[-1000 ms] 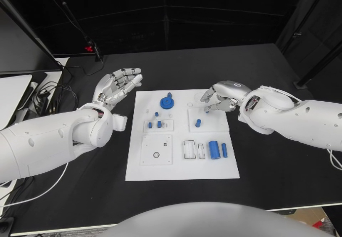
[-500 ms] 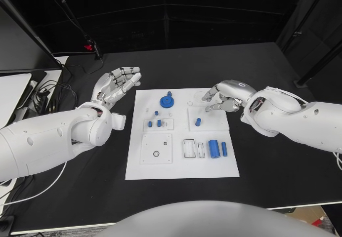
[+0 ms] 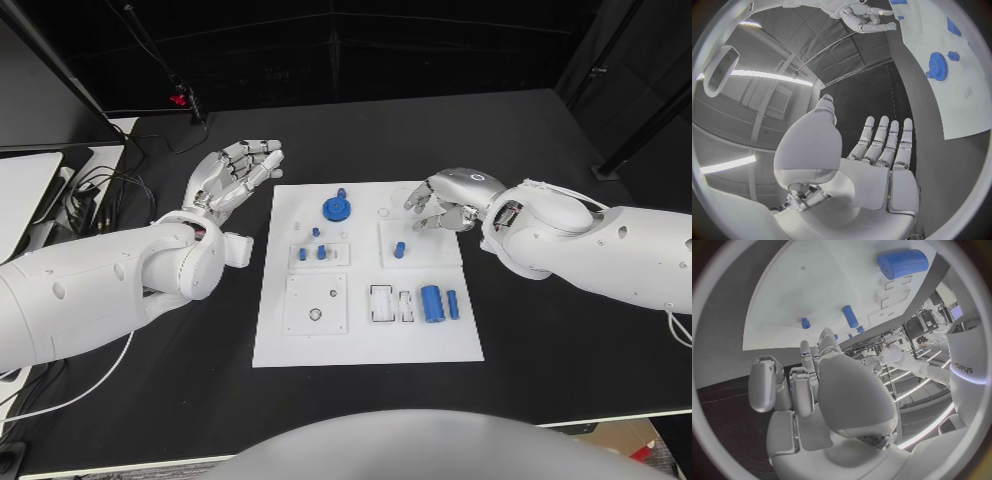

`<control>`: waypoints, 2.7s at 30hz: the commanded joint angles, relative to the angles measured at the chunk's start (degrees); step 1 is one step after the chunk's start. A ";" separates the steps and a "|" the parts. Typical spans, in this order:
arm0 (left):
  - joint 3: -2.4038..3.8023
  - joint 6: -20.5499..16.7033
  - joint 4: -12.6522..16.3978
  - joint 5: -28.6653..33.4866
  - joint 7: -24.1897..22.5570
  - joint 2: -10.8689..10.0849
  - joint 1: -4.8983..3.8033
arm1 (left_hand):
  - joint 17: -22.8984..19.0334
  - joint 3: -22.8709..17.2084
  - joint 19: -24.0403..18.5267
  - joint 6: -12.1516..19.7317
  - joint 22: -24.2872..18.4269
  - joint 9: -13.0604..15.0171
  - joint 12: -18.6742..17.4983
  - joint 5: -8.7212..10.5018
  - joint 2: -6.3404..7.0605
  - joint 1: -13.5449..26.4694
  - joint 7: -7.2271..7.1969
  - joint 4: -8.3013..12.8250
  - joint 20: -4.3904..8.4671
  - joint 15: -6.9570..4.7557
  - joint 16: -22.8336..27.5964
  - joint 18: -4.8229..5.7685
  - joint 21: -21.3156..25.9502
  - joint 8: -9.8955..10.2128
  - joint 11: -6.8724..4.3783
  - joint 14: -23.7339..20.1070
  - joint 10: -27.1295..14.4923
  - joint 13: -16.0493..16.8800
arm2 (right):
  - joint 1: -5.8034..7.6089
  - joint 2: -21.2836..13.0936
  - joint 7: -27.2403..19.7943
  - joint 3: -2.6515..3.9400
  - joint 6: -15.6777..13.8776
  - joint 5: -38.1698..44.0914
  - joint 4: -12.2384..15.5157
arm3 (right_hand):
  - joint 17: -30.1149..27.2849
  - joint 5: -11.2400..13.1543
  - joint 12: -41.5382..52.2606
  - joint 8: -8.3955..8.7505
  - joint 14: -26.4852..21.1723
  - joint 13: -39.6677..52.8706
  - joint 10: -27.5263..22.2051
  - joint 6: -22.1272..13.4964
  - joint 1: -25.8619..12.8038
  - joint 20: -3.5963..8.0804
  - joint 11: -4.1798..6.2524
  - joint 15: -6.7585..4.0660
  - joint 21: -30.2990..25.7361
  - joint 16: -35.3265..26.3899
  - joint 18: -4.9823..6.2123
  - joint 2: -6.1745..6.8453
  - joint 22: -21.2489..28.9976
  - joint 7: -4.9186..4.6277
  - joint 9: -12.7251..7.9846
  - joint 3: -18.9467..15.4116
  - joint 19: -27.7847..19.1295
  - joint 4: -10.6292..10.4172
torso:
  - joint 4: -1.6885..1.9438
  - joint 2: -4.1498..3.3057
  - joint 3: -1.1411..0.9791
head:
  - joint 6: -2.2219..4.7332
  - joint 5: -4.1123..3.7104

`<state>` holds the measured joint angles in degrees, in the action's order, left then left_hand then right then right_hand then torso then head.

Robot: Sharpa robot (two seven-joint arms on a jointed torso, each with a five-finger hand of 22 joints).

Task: Assemble the parts on the task board

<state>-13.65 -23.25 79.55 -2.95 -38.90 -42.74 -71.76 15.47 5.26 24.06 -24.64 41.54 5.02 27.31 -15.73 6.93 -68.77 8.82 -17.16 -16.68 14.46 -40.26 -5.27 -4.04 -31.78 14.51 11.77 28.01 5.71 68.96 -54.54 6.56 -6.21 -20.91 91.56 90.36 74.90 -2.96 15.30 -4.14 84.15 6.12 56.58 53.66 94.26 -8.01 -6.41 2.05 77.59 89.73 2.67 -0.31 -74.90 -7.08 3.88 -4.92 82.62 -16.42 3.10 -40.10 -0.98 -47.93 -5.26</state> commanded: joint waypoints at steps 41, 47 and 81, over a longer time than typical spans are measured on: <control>0.05 0.63 -0.30 0.16 -8.84 -0.05 -0.06 | -1.63 -1.44 0.90 1.35 -0.51 -0.35 2.54 -0.03 -2.72 -0.36 7.87 0.17 0.04 0.20 -1.97 0.02 0.08 -1.62 0.07 -0.90 -1.37 -0.38 | -0.30 2.55 10.68 0.03 9.09 8.62 -0.51 | 14.73 0.27 -3.53 -1.87 5.77 -2.64 7.60 5.91 0.71 1.98 2.79 -2.26 -1.12 0.10 0.77 -1.60 -9.07 0.57 0.68 2.29 -0.09 -0.29 | -0.08 0.00 -0.01 | 0.27 -0.34; 0.05 0.61 -0.37 0.16 -8.78 -0.09 -0.06 | -1.84 -1.56 0.96 1.44 -0.56 -0.39 2.85 -0.04 -3.04 -0.41 7.87 0.18 0.04 0.20 -2.21 0.02 0.07 -1.80 0.07 -0.95 -1.47 -0.43 | -0.30 2.95 10.77 0.03 9.56 8.62 -0.89 | 14.70 0.28 -4.23 -2.08 5.77 -2.66 8.59 6.80 0.67 2.24 2.98 -2.44 -1.42 0.09 0.82 -1.62 -8.94 0.71 0.70 2.40 -0.21 -0.31 | -0.05 0.01 -0.02 | 0.22 -0.28; 0.05 0.70 -0.47 0.16 -8.45 -0.09 -0.06 | -2.37 -1.78 1.05 1.68 -0.72 -0.49 3.55 -0.20 -3.77 -0.53 7.88 0.23 0.04 0.20 -2.77 0.02 0.04 -2.20 0.07 -1.09 -1.75 -0.57 | -0.32 3.61 8.65 0.03 3.33 9.13 -1.36 | 14.77 0.25 -7.78 -2.85 5.78 -2.69 13.57 11.01 4.32 2.57 2.95 -2.51 -2.64 0.12 0.96 -1.46 -8.44 0.26 0.78 4.87 -0.56 -0.07 | -0.04 0.02 0.02 | 0.45 -0.12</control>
<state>-13.66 -23.08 79.06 -2.89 -38.91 -42.82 -71.74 13.16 3.79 24.87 -23.45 40.88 4.59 30.56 -15.74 3.73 -69.47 8.84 -16.95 -16.68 14.60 -42.74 -5.27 -4.04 -33.78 14.41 11.10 26.69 5.21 68.59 -50.94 16.64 -6.18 -14.31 100.39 88.91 74.92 -2.93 7.84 -6.79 83.95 3.46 69.67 64.42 98.25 -5.42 -3.41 -0.63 75.19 89.69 2.66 -1.76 -74.90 -6.56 4.68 -0.41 82.10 -16.51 3.05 -40.11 -0.97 -47.48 -5.37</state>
